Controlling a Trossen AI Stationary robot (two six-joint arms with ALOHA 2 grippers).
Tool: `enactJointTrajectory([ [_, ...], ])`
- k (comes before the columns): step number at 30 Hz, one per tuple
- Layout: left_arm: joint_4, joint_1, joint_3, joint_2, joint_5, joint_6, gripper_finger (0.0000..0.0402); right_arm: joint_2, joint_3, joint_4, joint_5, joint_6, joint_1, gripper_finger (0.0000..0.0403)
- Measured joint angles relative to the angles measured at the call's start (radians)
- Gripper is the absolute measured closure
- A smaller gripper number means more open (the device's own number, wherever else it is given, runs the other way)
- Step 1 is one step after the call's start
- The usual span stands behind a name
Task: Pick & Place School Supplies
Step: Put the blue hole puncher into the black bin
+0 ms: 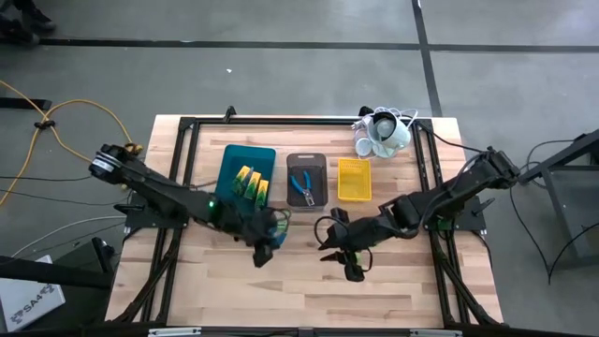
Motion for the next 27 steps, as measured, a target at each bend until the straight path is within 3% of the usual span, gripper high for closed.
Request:
enactJointTrajectory([
  [6, 0.127, 0.122, 0.000, -0.057, -0.048, 0.223, 0.0351, 0.000, 0.000, -0.013, 0.064, 0.023, 0.045, 0.0291],
  [14, 0.214, 0.344, 0.001, -0.049, -0.057, 0.314, 0.0351, 0.000, 0.000, -0.014, 0.084, 0.041, 0.079, 0.0291],
  [20, 0.295, 0.476, 0.003, -0.037, -0.005, 0.363, 0.0351, 0.000, 0.000, -0.023, 0.119, 0.041, 0.085, 0.0291],
  [27, 0.380, 0.570, 0.002, 0.069, 0.104, 0.366, 0.0351, 0.000, 0.000, -0.042, 0.131, 0.052, 0.080, 0.0291],
])
